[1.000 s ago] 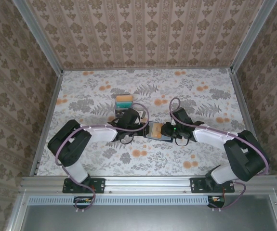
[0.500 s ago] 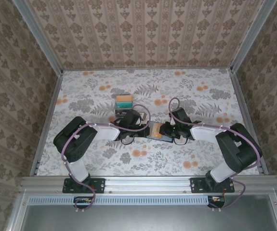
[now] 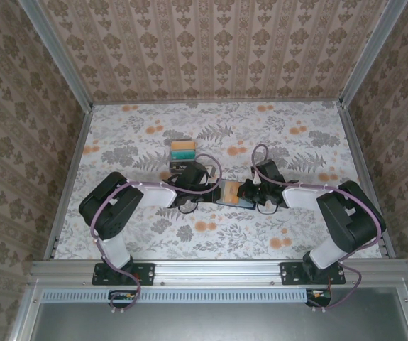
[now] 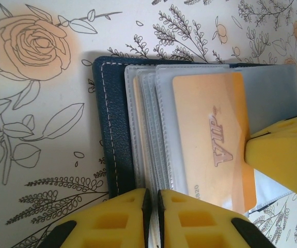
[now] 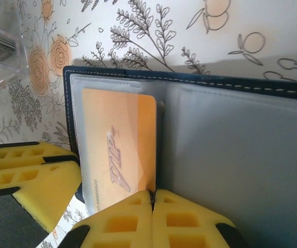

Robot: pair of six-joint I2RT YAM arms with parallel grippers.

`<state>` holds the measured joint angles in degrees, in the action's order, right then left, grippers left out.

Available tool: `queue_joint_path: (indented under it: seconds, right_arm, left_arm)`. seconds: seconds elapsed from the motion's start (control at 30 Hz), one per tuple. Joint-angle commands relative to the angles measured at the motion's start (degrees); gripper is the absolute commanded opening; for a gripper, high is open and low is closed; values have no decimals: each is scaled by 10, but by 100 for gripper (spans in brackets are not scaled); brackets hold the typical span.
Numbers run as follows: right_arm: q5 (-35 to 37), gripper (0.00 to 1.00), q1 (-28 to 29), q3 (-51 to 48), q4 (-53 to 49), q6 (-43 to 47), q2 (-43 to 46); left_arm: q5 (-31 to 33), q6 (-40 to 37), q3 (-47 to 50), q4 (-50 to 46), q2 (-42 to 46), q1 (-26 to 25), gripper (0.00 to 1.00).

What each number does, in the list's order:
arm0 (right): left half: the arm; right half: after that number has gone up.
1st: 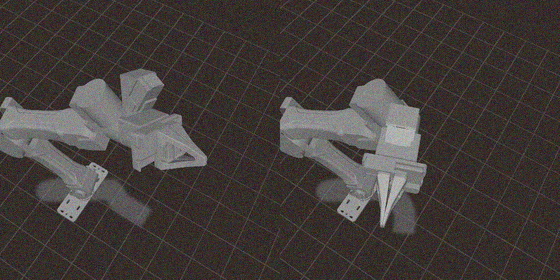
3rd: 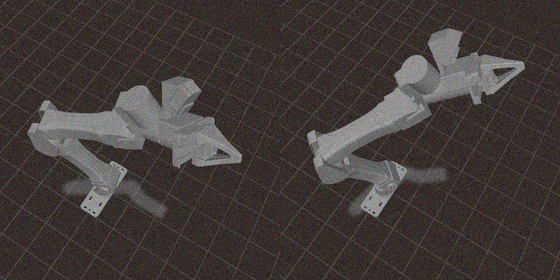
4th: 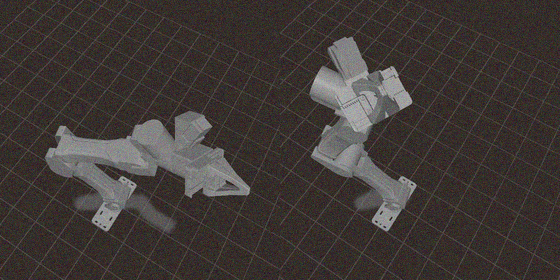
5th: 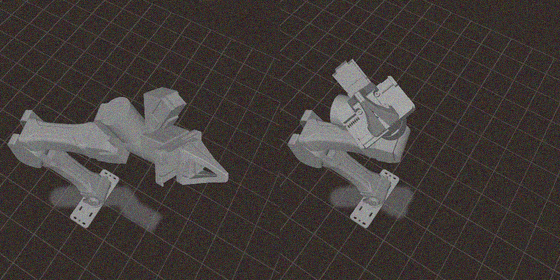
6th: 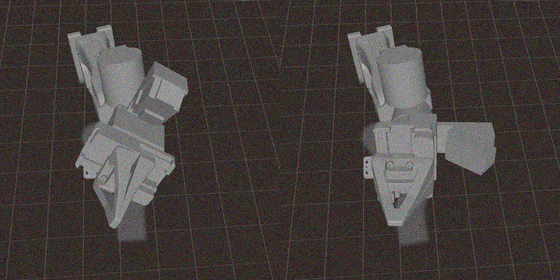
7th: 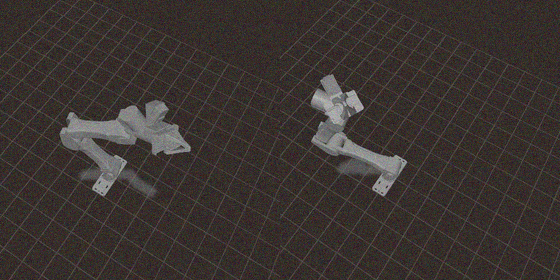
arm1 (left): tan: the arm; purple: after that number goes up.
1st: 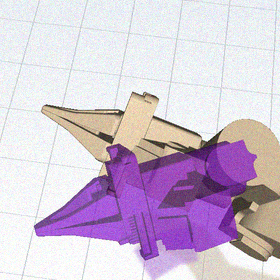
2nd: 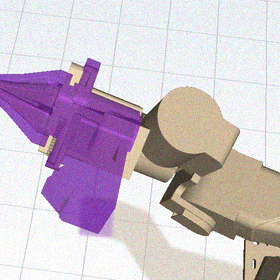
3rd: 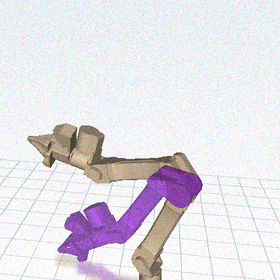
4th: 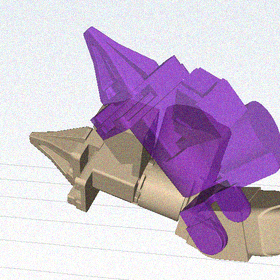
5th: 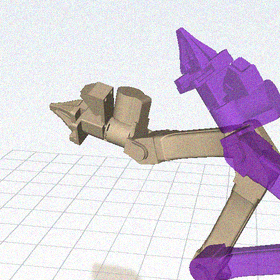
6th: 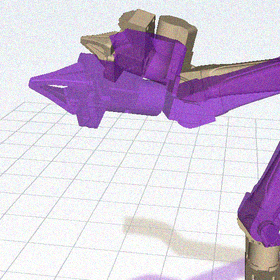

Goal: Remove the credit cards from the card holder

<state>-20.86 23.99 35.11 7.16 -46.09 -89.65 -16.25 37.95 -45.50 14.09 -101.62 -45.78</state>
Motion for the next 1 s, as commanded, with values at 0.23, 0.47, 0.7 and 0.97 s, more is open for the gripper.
queue_joint_path:
  seconds: [0.23,0.47,0.7,0.97]
  right_arm:
    - [4,0,-48,-51,-36,18,53]
    - [-7,0,-87,-84,-56,29,96]
    - [-11,0,-99,-95,-103,50,223]
    - [-51,0,-99,-80,-127,74,340]
  left_arm:
    - [1,14,12,-10,5,3,15]
    - [1,14,15,-8,10,5,15]
    - [-9,15,8,-17,46,6,22]
    - [-25,40,13,-22,162,6,42]
